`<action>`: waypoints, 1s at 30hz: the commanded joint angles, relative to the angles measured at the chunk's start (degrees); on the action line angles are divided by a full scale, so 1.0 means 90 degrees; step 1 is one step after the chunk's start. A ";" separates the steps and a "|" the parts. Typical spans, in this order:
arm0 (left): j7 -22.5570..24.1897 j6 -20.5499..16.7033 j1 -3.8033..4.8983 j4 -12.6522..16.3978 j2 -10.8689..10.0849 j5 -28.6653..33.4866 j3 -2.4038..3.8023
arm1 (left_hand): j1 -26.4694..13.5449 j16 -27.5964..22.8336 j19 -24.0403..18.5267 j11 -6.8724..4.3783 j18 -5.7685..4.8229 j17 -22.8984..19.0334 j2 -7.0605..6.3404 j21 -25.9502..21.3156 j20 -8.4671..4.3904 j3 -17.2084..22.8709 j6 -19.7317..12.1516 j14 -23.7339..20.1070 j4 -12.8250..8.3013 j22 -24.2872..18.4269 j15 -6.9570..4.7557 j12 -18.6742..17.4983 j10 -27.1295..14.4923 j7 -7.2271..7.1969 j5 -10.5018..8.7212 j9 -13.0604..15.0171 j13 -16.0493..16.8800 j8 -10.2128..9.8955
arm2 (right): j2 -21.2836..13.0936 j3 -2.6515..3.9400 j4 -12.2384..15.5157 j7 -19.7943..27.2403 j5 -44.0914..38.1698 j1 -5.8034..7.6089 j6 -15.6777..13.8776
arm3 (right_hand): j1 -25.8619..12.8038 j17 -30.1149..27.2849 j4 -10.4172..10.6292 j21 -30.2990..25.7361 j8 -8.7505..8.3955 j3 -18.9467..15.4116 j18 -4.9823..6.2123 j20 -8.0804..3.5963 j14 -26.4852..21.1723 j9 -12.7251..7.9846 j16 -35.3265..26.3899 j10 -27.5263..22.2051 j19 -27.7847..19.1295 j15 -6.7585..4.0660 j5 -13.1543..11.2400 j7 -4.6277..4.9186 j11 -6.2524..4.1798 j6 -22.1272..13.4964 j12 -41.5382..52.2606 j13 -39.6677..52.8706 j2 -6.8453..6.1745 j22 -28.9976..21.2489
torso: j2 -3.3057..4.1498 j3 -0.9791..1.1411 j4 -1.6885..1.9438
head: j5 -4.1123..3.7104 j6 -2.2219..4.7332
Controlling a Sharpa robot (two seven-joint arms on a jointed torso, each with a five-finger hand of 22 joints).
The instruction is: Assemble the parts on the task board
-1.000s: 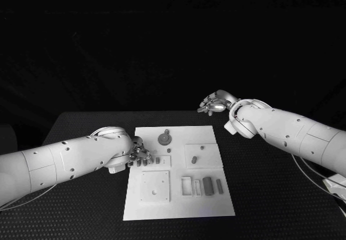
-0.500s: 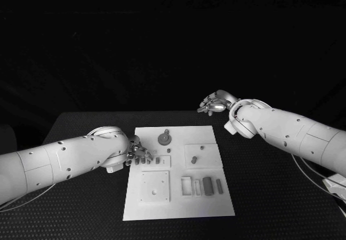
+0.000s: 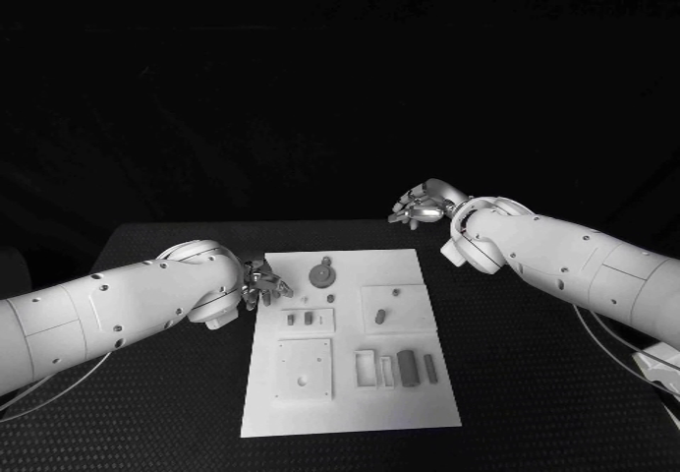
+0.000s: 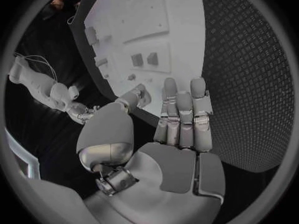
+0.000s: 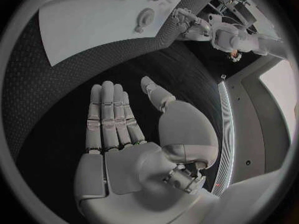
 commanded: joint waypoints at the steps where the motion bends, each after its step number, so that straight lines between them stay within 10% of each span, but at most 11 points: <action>1: 0.1195 -0.0914 0.0017 0.0072 -0.0015 -0.0168 0.0000 | 0.0571 -0.0416 -0.0266 0.0177 -0.0042 -0.0195 0.0139 -0.0331 0.0149 0.0104 -0.0005 -0.0208 -0.0494 -0.0209 0.0170 -0.0382 -0.0241 0.0069 0.0190 -0.0111 -0.0238 -0.0026 | -0.0007 0.0002 -0.0002 0.0062 0.0010 -0.0001 0.0051 | -0.0033 0.0010 -0.0008 -0.0027 0.0023 -0.0047 -0.0073 0.0050 0.0037 0.0005 -0.0043 0.0044 -0.0007 0.0000 0.0033 -0.0003 0.0019 -0.0024 -0.0042 -0.0012 -0.0035 -0.0005 | -0.0003 0.0005 0.0002 | 0.0000 0.0019; 5: 0.2216 -0.1547 0.0012 0.0086 0.0007 -0.0386 -0.0006 | 0.1370 -0.0997 -0.0592 0.0415 -0.0091 -0.0428 0.0171 -0.0756 0.0397 0.0261 -0.0128 -0.0526 -0.1009 -0.0463 0.0435 -0.0966 -0.0377 0.0177 0.0513 -0.0389 -0.0603 -0.0243 | -0.0001 0.0002 -0.0018 0.0068 0.0046 -0.0001 0.0057 | -0.0033 0.0011 -0.0008 -0.0028 0.0024 -0.0047 -0.0073 0.0050 0.0038 0.0005 -0.0045 0.0044 -0.0007 0.0000 0.0034 -0.0003 0.0019 -0.0023 -0.0042 -0.0014 -0.0035 -0.0005 | 0.0004 0.0004 -0.0004 | 0.0005 0.0042; 12: 0.3166 -0.2174 -0.0001 0.0062 0.0136 -0.1294 -0.0056 | 0.1988 -0.1130 -0.0596 0.0515 -0.0035 -0.0405 -0.0062 -0.0916 0.0506 0.0350 -0.0319 -0.0571 -0.1032 -0.0528 0.0532 -0.1298 -0.0411 0.0229 0.0366 -0.0684 -0.0796 -0.0430 | 0.0011 0.0002 -0.0054 0.0093 0.0150 -0.0001 0.0022 | -0.0031 0.0015 -0.0010 -0.0033 0.0023 -0.0049 -0.0072 0.0052 0.0035 0.0005 -0.0054 0.0040 -0.0010 0.0002 0.0033 -0.0002 0.0020 -0.0025 -0.0045 -0.0022 -0.0037 -0.0004 | 0.0001 -0.0005 0.0000 | 0.0007 0.0065; 15: 0.3450 -0.2282 -0.0008 0.0020 0.0202 -0.1576 -0.0183 | 0.1910 -0.1176 -0.0628 0.0624 -0.0019 -0.0394 -0.0291 -0.0964 0.0567 0.0257 -0.0296 -0.0620 -0.0956 -0.0525 0.0611 -0.1557 -0.0624 0.0130 0.0299 -0.0752 -0.0956 -0.0437 | 0.0020 0.0002 -0.0054 0.0099 0.0153 -0.0001 0.0002 | -0.0031 0.0017 -0.0009 -0.0037 0.0023 -0.0049 -0.0072 0.0053 0.0033 0.0004 -0.0061 0.0035 -0.0013 0.0003 0.0034 -0.0002 0.0021 -0.0027 -0.0047 -0.0028 -0.0035 -0.0004 | 0.0004 0.0002 -0.0008 | 0.0047 0.0073; 30: 0.3444 -0.1703 -0.0353 -0.0383 0.0699 -0.2410 -0.0281 | 0.1971 -0.1256 -0.0555 0.0679 0.0073 -0.0334 -0.0285 -0.1042 0.0632 0.0121 -0.0196 -0.0538 -0.0869 -0.0463 0.0663 -0.2161 -0.0552 0.0158 0.0057 -0.1002 -0.1348 -0.0549 | 0.0087 0.0000 -0.0124 0.0232 0.0392 -0.0004 -0.0075 | 0.0076 0.0081 -0.0025 -0.0242 -0.0039 -0.0083 -0.0171 0.0125 -0.0315 -0.0025 -0.0348 -0.0343 -0.0400 0.0185 0.0032 0.0085 0.0173 -0.0189 -0.0206 -0.0220 -0.0065 0.0033 | 0.0014 -0.0005 -0.0019 | -0.0024 0.0091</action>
